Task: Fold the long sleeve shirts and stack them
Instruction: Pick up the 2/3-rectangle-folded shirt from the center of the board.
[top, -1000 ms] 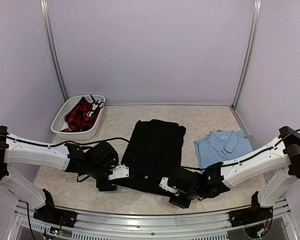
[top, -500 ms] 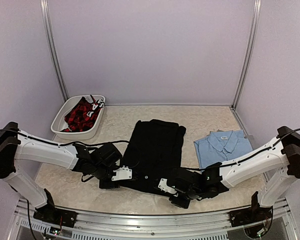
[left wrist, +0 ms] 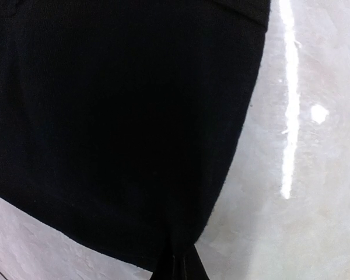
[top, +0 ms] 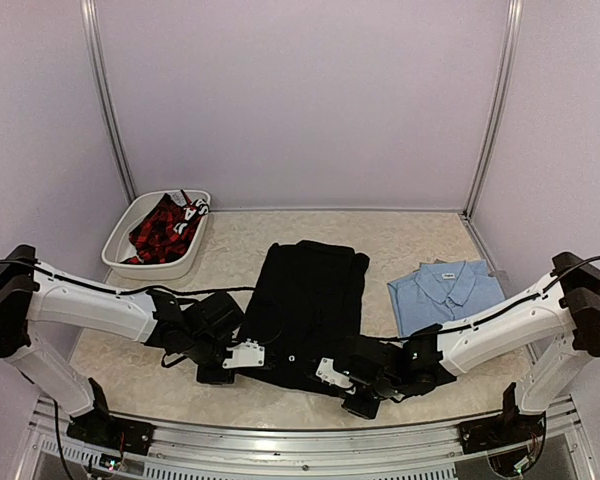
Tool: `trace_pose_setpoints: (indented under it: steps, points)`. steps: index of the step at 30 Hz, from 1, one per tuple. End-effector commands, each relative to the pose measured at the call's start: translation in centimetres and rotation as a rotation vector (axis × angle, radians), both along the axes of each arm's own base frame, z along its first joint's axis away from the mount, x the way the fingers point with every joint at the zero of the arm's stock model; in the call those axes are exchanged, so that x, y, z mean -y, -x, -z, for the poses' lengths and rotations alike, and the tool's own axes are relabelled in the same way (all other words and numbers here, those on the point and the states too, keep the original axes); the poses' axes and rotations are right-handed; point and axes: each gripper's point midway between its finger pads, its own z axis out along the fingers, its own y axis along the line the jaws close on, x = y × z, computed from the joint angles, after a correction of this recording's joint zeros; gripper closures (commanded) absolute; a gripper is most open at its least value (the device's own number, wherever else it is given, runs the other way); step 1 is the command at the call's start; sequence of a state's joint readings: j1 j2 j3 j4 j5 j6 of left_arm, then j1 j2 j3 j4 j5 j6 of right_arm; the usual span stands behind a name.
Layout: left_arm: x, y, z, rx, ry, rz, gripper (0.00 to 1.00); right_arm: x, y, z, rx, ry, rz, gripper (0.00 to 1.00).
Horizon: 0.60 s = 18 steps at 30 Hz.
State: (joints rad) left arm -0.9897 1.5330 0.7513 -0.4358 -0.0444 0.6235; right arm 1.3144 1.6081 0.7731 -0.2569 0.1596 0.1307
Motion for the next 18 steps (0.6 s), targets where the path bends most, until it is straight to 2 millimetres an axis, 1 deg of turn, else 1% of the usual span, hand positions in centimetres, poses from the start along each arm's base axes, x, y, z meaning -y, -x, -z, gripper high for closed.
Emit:
trace_pose_setpoints:
  steps: [1, 3, 5, 8, 10, 11, 14, 18]
  points:
    - [-0.4, 3.1, -0.1, -0.058, -0.015, 0.034, 1.0, -1.0, 2.0, -1.2, -0.089, -0.063, -0.041, 1.0]
    - [-0.1, 4.4, -0.3, -0.082, -0.003, 0.056, 1.0, -1.2, 3.0, -1.6, -0.129, -0.082, -0.061, 1.0]
    - [0.7, 5.8, -1.4, -0.131, 0.04, 0.075, 1.0, -1.4, 4.3, -2.3, -0.191, -0.11, -0.086, 1.0]
    - [1.1, 7.9, -3.3, -0.21, 0.102, 0.118, 1.0, -1.8, 6.2, -4.6, -0.288, -0.194, -0.12, 1.0]
    - [1.1, 8.9, -4.6, -0.233, 0.14, 0.147, 1.0, -2.0, 7.1, -6.5, -0.33, -0.244, -0.133, 1.0]
    - [0.9, 9.4, -5.5, -0.24, 0.159, 0.159, 1.0, -2.0, 7.4, -7.4, -0.345, -0.265, -0.137, 1.0]
    - [0.9, 9.8, -7.2, -0.226, 0.21, 0.191, 1.0, -2.1, 7.8, -10.2, -0.36, -0.317, -0.145, 1.0]
    - [1.4, 10.1, -9.0, -0.246, 0.238, 0.219, 1.0, -2.0, 7.2, -12.5, -0.359, -0.358, -0.144, 1.0]
